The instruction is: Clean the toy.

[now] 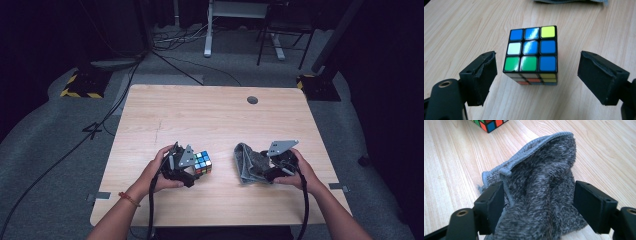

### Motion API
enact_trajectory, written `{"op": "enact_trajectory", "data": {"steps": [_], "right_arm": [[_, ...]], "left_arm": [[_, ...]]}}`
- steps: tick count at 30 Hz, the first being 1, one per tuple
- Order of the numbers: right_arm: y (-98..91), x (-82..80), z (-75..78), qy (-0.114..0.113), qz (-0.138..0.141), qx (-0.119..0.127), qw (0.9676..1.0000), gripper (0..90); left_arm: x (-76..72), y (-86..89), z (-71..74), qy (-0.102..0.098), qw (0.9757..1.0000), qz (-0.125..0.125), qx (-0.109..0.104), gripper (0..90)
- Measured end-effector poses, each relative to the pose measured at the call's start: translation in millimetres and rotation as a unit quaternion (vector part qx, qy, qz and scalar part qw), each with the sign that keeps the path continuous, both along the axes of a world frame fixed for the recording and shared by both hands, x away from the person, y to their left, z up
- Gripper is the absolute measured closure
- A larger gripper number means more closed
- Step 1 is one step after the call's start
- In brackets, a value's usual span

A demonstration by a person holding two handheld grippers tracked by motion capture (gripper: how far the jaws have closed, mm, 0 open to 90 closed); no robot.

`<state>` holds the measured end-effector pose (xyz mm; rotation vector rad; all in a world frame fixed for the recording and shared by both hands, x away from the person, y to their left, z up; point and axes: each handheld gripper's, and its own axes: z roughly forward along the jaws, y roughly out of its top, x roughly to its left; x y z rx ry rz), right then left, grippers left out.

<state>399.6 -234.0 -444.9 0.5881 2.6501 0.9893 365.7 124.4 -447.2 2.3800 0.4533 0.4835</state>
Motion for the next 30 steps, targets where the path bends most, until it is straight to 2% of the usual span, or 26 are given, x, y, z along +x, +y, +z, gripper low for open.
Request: {"op": "enact_trajectory", "data": {"steps": [3,9,12,18,21,24,26,30], "right_arm": [[-5.4,-3.8,0.2,-0.004,-0.001,-0.014,0.9999,24.7],[-20.3,-12.0,1.4,-0.011,-0.017,-0.002,0.9998,24.6],[-28.9,-17.4,2.3,-0.023,-0.026,0.005,0.9994,25.3],[-45.0,-25.3,-1.0,-0.026,-0.039,0.002,0.9989,25.4],[-53.6,-30.2,-3.6,-0.028,-0.048,-0.004,0.9984,25.5],[-62.3,-34.6,-4.3,-0.027,-0.053,0.008,0.9982,25.6],[-67.6,-37.3,-4.1,-0.025,-0.055,0.014,0.9981,25.4],[-77.0,-44.0,-3.4,-0.014,-0.058,0.039,0.9974,25.1]], "left_arm": [[-5.8,4.4,0.2,-0.009,0.9999,0.003,0.004,16.5],[-13.5,16.5,-2.4,-0.01,0.9996,0.017,0.02,16.4],[-17.3,24.4,-5.8,-0.015,0.9993,0.024,0.025,16.3],[-22.1,44.4,-14.7,-0.001,0.9988,0.044,0.021,16.3],[-24.7,51.2,-16.8,-0.001,0.9978,0.058,0.034,16.3],[-27.4,60.5,-17.7,0.002,0.9971,0.068,0.035,16.4],[-29.4,67.2,-20.3,0.011,0.9963,0.079,0.03,16.4],[-33.2,76.0,-24.3,0.014,0.9955,0.091,0.02,16.7]]}}
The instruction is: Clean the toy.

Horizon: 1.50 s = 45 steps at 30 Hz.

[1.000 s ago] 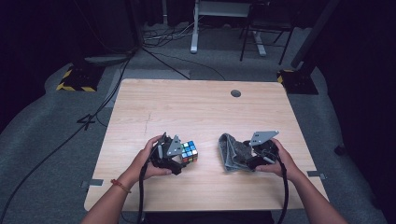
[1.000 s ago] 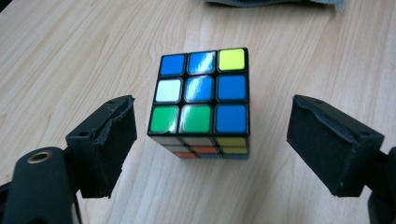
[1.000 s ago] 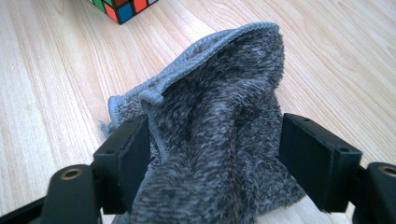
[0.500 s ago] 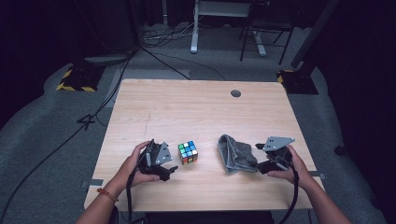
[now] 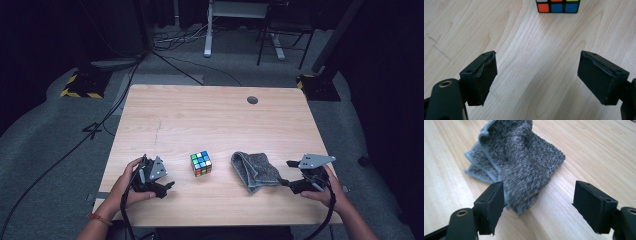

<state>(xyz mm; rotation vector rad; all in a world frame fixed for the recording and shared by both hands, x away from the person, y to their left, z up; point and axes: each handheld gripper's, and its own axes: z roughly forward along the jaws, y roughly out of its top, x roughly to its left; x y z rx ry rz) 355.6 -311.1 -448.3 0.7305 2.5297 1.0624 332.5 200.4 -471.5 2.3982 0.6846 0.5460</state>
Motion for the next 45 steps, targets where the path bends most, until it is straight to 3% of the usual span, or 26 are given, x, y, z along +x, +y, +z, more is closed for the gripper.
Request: {"op": "enact_trajectory", "data": {"steps": [7,10,12,17,20,22,28,30,32,45], "right_arm": [[-17.7,-7.9,-7.4,-0.001,-0.02,-0.017,0.9997,25.1],[-26.6,-10.4,-14.6,0.001,-0.035,-0.031,0.9989,24.8],[-34.4,-12.1,-21.0,0.005,-0.044,-0.028,0.9986,24.8],[-51.0,-13.3,-36.6,0.013,-0.08,-0.034,0.9961,24.8],[-62.0,-14.5,-43.0,0.02,-0.1,-0.025,0.9945,24.8],[-69.3,-14.7,-45.6,0.023,-0.117,-0.012,0.9928,24.5],[-82.7,-16.7,-50.3,0.033,-0.15,0.014,0.988,22.9],[-84.8,-17.5,-52.4,0.03,-0.162,0.025,0.986,22.7],[-86.3,-18.2,-53.5,0.025,-0.172,0.029,0.9844,22.8],[-86.7,-17.9,-54.9,0.02,-0.176,0.032,0.9837,22.1]], "left_arm": [[-4.1,12.4,-7.2,0.009,0.9997,0.023,0.002,17.0],[-5.8,20.3,-9.5,0.008,0.9991,0.042,-0.006,16.6],[-6.5,24.8,-11.9,0.013,0.9986,0.05,-0.008,16.6],[-6.9,32.5,-16.5,0.028,0.9978,0.057,-0.015,16.7],[-5.4,39.1,-19.3,0.031,0.9972,0.067,-0.01,16.8],[-4.5,45.0,-21.8,0.037,0.9963,0.073,-0.027,16.5],[-3.6,51.9,-24.7,0.042,0.9951,0.076,-0.047,16.6],[-2.8,55.9,-27.6,0.055,0.9926,0.084,-0.069,16.5],[-1.6,61.9,-32.5,0.067,0.9881,0.092,-0.103,16.3],[-2.3,62.4,-32.6,0.065,0.9881,0.097,-0.101,15.4]]}}
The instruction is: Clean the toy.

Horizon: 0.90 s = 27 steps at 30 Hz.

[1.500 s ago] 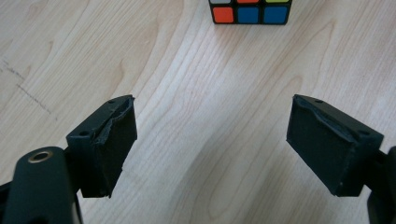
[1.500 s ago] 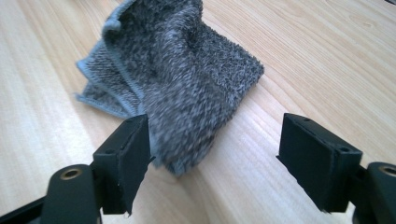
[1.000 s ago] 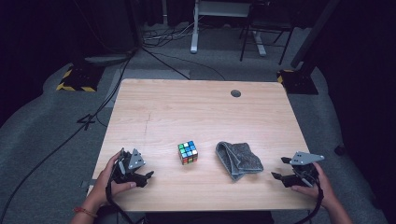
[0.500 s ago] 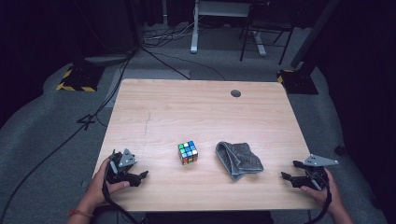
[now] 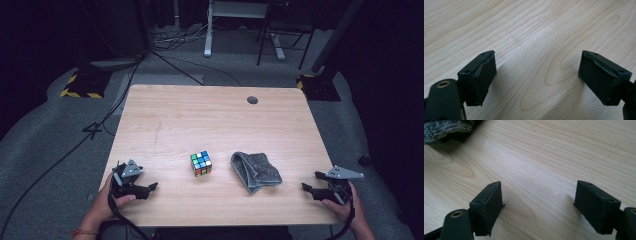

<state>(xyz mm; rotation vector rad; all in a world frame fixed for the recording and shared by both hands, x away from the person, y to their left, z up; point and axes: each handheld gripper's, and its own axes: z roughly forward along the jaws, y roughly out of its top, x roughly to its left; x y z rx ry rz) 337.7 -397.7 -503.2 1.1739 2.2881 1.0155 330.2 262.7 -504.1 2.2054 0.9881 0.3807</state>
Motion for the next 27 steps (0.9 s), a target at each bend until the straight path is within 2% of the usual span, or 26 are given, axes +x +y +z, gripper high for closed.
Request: {"op": "enact_trajectory", "data": {"steps": [27], "right_arm": [[0.5,-0.1,-0.1,0.0,-0.005,0.001,1.0,22.2]], "left_arm": [[-1.2,-0.4,0.0,0.001,1.0,0.006,-0.001,15.4]]}}
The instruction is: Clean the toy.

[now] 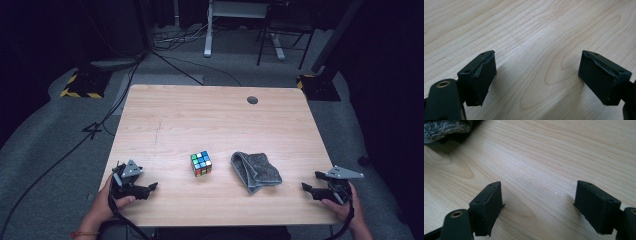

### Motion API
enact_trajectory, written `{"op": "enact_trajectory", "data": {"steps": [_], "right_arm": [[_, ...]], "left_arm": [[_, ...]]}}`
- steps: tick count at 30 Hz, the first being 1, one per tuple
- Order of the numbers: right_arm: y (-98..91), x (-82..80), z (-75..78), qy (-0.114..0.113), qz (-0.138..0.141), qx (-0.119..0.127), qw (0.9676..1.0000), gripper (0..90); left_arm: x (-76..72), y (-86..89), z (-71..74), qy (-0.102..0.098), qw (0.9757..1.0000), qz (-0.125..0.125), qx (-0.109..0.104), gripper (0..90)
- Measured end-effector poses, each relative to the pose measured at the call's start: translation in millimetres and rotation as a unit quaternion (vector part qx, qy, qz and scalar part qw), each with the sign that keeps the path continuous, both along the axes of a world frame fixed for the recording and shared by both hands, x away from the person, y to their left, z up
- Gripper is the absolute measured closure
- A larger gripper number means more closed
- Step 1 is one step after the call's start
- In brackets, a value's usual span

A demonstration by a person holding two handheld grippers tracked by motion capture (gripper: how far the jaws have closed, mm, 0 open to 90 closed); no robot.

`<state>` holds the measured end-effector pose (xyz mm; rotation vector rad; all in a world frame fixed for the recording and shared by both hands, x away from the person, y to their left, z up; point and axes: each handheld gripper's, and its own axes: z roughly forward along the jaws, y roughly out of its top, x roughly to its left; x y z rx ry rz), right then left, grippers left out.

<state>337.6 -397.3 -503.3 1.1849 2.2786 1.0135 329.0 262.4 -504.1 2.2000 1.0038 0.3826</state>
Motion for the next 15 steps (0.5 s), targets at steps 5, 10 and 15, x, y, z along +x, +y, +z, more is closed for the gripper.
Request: {"op": "enact_trajectory", "data": {"steps": [5,10,15], "right_arm": [[-0.3,0.1,0.1,0.001,-0.001,0.002,1.0,22.8],[-0.6,0.2,0.1,0.001,-0.003,0.003,1.0,23.0],[-0.7,0.3,0.1,0.001,-0.004,0.004,1.0,23.2]], "left_arm": [[-0.2,-0.1,0.0,0.001,1.0,0.001,-0.001,15.4],[-0.3,-0.1,-0.2,0.0,1.0,0.002,-0.001,15.4],[0.2,0.3,0.0,-0.001,1.0,0.0,0.001,15.3]]}}
